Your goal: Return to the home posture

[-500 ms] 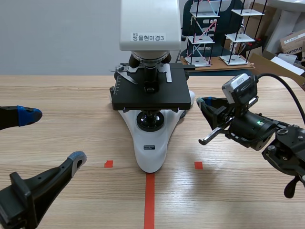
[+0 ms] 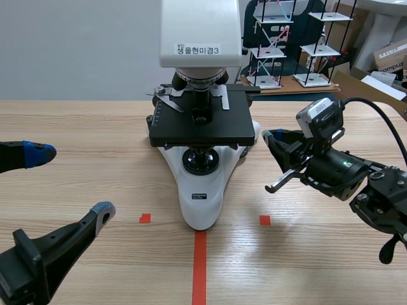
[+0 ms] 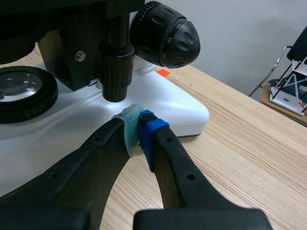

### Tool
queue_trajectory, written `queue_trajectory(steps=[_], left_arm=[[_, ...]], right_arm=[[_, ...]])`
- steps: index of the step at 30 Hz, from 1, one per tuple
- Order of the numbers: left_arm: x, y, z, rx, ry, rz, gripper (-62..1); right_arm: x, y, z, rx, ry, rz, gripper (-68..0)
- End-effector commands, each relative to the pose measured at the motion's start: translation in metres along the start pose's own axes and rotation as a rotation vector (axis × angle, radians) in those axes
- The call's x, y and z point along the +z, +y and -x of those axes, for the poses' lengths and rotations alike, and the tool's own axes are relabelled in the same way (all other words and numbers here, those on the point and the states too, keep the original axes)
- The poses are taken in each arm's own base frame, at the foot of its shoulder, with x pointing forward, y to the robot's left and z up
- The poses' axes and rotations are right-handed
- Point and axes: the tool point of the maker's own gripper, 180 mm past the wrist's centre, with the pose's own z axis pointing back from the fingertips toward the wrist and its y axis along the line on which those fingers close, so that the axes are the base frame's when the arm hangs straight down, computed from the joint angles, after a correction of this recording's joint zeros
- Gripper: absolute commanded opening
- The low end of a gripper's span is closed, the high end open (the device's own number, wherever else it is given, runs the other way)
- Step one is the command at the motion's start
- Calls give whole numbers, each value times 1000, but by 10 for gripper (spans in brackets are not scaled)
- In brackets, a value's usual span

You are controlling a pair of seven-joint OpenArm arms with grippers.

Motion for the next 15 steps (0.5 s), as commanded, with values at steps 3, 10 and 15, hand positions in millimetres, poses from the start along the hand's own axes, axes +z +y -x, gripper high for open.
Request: queue_trajectory(steps=[3,10,15], left_arm=[[0,-1,-6,4,-23,-1,14],[0,-1,-6,4,-23,-1,14],[0,-1,-6,4,-23,-1,14]], right_arm=[[-5,-6,-15,11,-50,10,-671],[-5,-6,-15,11,-50,10,-666],[-3,-4,-14,6,-50,9,-651]])
